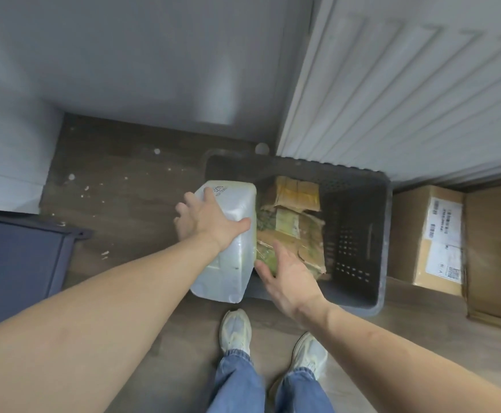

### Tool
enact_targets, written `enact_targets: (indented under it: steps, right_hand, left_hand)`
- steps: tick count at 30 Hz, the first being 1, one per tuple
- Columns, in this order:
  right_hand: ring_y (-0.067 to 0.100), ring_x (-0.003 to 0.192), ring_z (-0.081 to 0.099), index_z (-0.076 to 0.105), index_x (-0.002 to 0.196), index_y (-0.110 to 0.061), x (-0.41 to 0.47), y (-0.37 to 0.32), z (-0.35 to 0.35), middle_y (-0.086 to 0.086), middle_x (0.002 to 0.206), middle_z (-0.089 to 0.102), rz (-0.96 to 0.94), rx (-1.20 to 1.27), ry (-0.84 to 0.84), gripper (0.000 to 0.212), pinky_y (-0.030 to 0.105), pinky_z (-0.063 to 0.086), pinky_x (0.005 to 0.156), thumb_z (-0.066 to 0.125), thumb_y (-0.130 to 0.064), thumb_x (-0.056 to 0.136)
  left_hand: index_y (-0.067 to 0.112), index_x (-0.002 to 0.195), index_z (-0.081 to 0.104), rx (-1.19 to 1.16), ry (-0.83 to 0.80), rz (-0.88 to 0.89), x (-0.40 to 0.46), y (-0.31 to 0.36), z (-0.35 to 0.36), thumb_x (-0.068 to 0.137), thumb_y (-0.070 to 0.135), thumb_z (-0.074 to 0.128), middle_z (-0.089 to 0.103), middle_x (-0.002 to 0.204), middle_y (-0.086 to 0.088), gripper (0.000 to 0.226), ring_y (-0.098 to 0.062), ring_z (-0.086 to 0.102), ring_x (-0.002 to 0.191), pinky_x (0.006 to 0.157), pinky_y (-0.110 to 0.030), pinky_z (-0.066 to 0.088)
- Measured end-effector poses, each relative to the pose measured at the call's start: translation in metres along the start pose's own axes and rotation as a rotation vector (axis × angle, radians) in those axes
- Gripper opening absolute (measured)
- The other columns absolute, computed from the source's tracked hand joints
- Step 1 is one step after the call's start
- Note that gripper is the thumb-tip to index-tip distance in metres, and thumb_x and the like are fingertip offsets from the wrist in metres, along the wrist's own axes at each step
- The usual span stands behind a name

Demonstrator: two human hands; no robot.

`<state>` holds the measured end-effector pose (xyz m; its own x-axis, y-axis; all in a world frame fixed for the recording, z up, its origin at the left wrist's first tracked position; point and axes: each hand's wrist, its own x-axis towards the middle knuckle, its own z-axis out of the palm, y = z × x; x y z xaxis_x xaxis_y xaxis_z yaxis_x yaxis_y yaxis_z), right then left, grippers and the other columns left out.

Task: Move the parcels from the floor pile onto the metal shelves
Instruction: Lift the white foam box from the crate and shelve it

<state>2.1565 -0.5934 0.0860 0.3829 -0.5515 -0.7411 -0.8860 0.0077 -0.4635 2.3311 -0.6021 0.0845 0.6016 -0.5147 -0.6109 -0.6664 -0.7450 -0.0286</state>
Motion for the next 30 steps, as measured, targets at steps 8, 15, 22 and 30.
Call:
enact_targets:
  steps: [8,15,22,30]
  right_hand:
    - [0.026,0.139,0.038,0.018,0.155,-0.02,-0.008,-0.002,-0.016,0.005,0.157,0.031,0.087,0.093,0.045,0.057,0.034,0.031,0.108,0.033,-0.042,0.104]
    - [0.024,0.143,0.031,0.017,0.156,-0.02,-0.025,-0.013,-0.034,0.0,0.158,0.031,0.207,0.51,0.148,0.066,0.027,0.024,0.103,0.026,-0.056,0.101]
    - [0.016,0.15,0.01,0.002,0.157,-0.025,-0.031,-0.019,-0.061,-0.006,0.164,-0.007,-0.033,0.151,0.449,0.072,0.031,0.029,0.112,0.044,-0.029,0.099]
    - [0.023,0.148,-0.023,-0.025,0.151,-0.025,-0.047,0.003,-0.092,0.003,0.159,-0.03,-0.311,-0.439,0.265,0.121,0.04,0.003,0.123,0.074,-0.038,0.081]
  left_hand:
    - [0.021,0.153,0.012,0.053,0.085,0.185,-0.032,0.0,0.001,0.068,0.076,0.06,0.028,0.139,-0.009,0.112,-0.029,0.039,0.115,0.097,-0.037,0.039]
    - [0.014,0.15,0.027,0.12,0.249,0.516,-0.07,-0.008,-0.002,0.066,0.066,0.063,0.027,0.149,-0.016,0.104,-0.033,0.038,0.123,0.102,-0.042,0.039]
    - [0.013,0.146,0.028,0.225,0.237,0.859,-0.081,0.011,-0.026,0.057,0.047,0.078,0.029,0.148,-0.018,0.108,-0.036,0.039,0.125,0.109,-0.046,0.037]
    - [0.014,0.152,0.02,0.308,0.276,1.062,-0.088,0.01,-0.057,0.048,0.043,0.088,0.032,0.149,-0.013,0.128,-0.034,0.037,0.134,0.114,-0.043,0.029]
